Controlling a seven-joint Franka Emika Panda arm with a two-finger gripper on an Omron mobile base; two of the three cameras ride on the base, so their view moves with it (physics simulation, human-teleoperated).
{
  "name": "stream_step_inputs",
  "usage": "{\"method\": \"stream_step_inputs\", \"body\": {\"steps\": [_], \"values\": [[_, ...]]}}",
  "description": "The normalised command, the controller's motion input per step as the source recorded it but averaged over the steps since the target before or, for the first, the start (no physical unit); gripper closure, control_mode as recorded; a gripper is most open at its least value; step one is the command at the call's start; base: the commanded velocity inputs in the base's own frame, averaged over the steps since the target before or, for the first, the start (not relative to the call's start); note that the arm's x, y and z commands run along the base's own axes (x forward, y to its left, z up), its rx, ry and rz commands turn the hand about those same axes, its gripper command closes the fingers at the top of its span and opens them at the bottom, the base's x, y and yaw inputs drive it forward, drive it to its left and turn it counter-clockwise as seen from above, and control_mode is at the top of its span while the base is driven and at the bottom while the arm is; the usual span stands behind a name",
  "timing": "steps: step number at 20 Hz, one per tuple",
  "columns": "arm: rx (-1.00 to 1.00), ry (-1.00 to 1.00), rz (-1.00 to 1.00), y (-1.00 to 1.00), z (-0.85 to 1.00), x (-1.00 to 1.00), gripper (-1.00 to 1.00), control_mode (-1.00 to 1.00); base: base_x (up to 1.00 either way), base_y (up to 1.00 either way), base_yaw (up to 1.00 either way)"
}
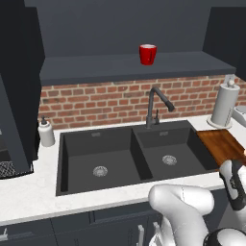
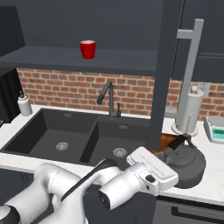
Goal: Pick the kettle from the counter and place it on the tray. Then pick the mug from the cabinet and place it on the tray. Then close the cabinet doors.
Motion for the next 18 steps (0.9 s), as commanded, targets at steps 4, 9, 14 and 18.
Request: {"method": "stream_step_inputs", "body": {"steps": [4,9,14,18], "values": [[0.00,0.04,0.00,0.47,0.28,0.01,1.00,-1.00,0.00,0.00,0.00],[0.00,0.05,0.00,0.36,0.29,0.02,1.00,-1.00,0.00,0.00,0.00],[0.00,0.13,0.00,0.36,0.11,0.01,1.00,-1.00,0.00,0.00,0.00],[0.00,0.12,0.00,0.34,0.02,0.11,1.00,-1.00,0.00,0.00,0.00]]}}
